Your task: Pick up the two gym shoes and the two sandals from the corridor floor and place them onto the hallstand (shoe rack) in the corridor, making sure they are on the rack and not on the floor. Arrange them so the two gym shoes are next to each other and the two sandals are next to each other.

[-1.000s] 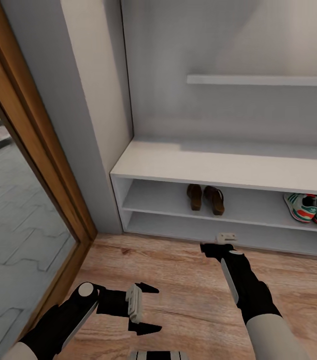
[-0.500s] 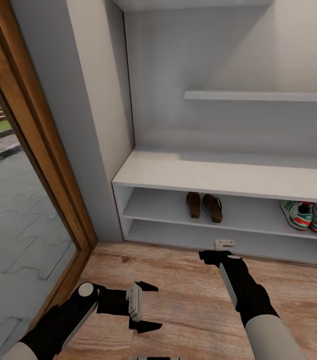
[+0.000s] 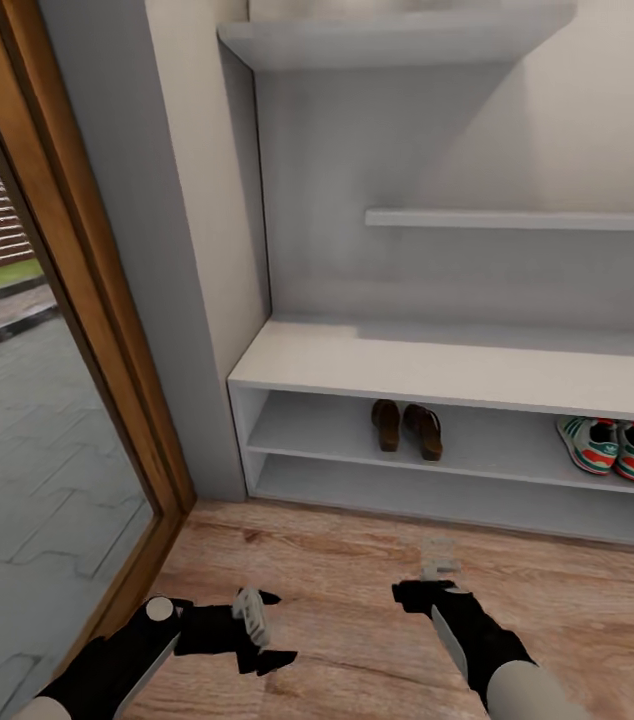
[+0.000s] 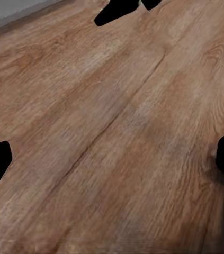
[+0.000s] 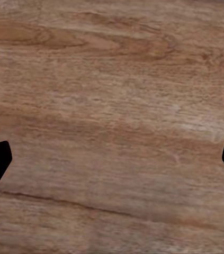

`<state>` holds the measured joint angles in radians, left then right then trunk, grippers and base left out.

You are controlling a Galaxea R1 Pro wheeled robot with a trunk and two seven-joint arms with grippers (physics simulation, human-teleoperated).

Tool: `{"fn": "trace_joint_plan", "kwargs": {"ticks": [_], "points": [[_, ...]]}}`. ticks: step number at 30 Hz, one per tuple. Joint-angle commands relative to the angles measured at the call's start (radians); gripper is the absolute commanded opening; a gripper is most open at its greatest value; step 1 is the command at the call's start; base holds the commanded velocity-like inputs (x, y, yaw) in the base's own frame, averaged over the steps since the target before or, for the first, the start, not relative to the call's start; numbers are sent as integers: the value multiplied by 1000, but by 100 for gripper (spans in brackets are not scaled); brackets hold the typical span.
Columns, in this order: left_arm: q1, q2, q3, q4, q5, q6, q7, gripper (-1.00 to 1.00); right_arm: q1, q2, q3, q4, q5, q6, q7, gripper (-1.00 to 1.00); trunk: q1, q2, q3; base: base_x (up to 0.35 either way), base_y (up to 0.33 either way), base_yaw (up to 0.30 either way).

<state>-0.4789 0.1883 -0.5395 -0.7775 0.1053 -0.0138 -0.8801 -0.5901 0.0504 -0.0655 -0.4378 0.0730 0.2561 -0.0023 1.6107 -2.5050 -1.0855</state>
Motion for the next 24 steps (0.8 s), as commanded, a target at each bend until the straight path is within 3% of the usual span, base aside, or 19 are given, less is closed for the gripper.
{"fn": "trace_joint_plan", "kwargs": {"ticks": [1,8,12,13,16,17,21,24], "points": [[-1,0,-6,18,11,-1,33,100,-1,0,-7,55,8,-35,1,100,-1,0,3,0,0,0],[-1,-47,-4,122,24,0,181,100,-1,-2,-7,269,9,-164,1,100,-4,1,30,0,0,0],[-1,-83,1,196,84,0,298,100,-1,-3,-7,324,10,-186,1,100,-6,2,46,0,0,0],[-1,-97,2,223,119,-1,356,100,0,-3,-7,334,11,-189,1,100,-6,3,50,0,0,0],[-1,-115,3,257,172,-2,445,100,0,-4,-7,344,12,-192,1,100,-7,3,61,0,0,0],[-1,-125,3,276,204,-3,501,100,1,-4,-7,347,12,-193,1,100,-8,4,65,0,0,0],[-1,-151,4,323,261,-13,608,100,1,-4,-7,351,13,-194,1,100,-10,5,81,0,0,0],[-1,-167,4,352,281,-35,640,100,1,-4,-7,351,14,-194,1,100,-14,11,92,0,0,0]]}}
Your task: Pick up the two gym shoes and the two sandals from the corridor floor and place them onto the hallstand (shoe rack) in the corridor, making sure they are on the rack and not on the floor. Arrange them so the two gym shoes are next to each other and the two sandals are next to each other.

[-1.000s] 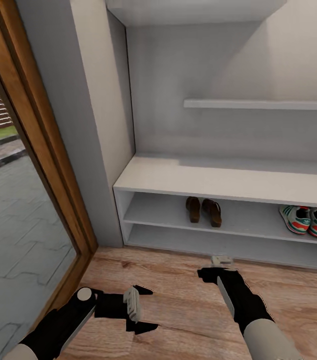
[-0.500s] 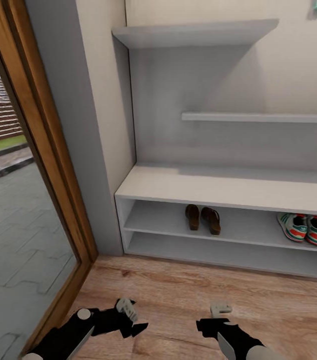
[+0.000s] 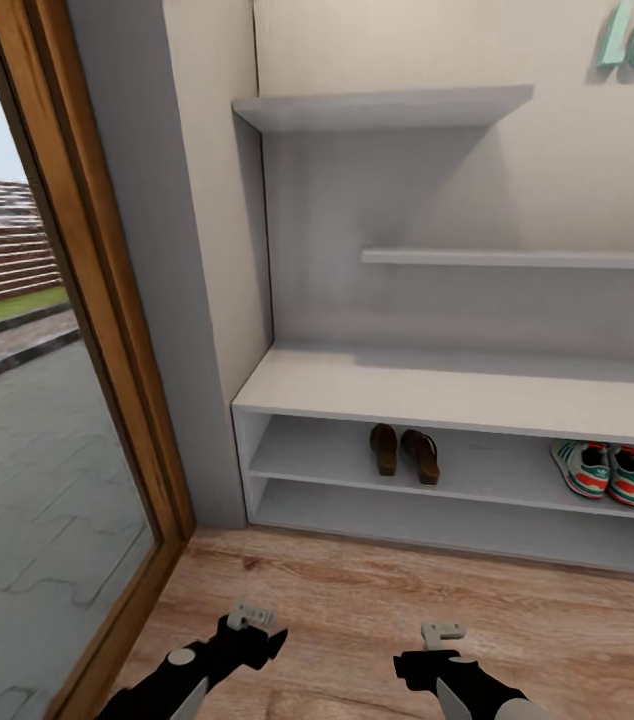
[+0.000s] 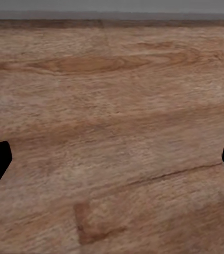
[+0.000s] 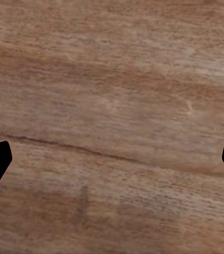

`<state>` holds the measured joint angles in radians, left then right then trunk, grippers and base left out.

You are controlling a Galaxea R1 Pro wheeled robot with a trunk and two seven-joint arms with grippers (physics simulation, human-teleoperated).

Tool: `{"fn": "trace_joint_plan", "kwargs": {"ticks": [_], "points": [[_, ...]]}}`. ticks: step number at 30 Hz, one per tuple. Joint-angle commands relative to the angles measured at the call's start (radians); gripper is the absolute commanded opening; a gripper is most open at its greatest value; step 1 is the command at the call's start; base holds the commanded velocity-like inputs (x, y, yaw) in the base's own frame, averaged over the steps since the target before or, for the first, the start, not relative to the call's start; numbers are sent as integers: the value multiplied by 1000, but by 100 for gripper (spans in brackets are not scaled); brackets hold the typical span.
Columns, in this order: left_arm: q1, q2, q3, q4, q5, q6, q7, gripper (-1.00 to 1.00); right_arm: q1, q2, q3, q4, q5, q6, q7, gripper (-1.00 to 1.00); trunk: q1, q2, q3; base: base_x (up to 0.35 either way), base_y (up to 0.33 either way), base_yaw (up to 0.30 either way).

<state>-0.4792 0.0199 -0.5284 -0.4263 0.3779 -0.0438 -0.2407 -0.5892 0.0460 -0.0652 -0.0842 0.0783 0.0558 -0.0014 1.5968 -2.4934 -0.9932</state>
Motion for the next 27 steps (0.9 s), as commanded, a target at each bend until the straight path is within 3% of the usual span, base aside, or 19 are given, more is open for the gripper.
{"fn": "trace_joint_plan", "kwargs": {"ticks": [1,8,27], "points": [[-1,-3,-7,10,12,-15,7,100,0,0,-7,-2,8,6,0,100,-4,7,2,0,0,0],[-1,-23,-7,67,30,-101,33,100,0,1,-7,-1,9,6,0,100,-12,21,9,0,0,0],[-1,-25,-6,101,32,-111,34,100,0,2,-7,0,9,6,0,100,-12,21,9,0,0,0]]}}
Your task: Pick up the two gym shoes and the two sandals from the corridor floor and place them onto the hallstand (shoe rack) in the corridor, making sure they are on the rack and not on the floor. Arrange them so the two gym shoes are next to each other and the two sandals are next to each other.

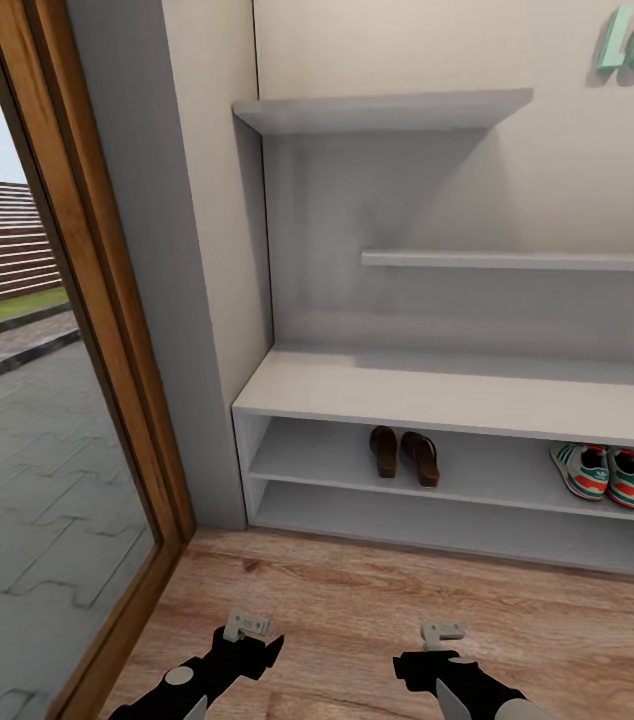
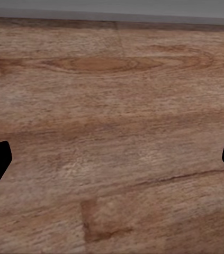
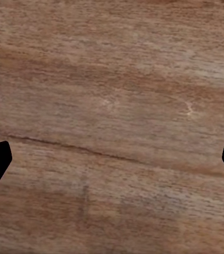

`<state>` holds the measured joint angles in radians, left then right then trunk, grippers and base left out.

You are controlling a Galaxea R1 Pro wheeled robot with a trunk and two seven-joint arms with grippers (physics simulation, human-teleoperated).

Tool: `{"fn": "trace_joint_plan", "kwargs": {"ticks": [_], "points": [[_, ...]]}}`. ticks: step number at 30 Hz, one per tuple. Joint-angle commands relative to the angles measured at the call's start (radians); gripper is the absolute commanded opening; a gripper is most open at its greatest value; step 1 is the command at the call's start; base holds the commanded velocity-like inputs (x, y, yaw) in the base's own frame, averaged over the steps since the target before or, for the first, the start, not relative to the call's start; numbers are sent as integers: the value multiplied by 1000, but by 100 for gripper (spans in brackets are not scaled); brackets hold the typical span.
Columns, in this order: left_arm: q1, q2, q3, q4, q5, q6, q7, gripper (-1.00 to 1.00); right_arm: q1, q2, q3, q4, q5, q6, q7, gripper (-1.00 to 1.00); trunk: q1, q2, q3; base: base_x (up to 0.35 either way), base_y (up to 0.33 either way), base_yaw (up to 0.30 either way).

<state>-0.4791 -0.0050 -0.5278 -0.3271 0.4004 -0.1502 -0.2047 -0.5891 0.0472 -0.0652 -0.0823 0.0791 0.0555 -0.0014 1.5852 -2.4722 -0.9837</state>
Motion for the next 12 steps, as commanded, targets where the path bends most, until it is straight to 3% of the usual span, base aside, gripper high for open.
{"fn": "trace_joint_plan", "kwargs": {"ticks": [1,12], "points": [[-1,0,-6,2,9,-5,-1,100,0,0,-7,-2,8,6,0,100,0,0,-1,0,0,0],[-1,0,-6,3,9,-5,-1,100,0,0,-6,-2,8,6,0,100,0,0,-1,0,0,0]]}}
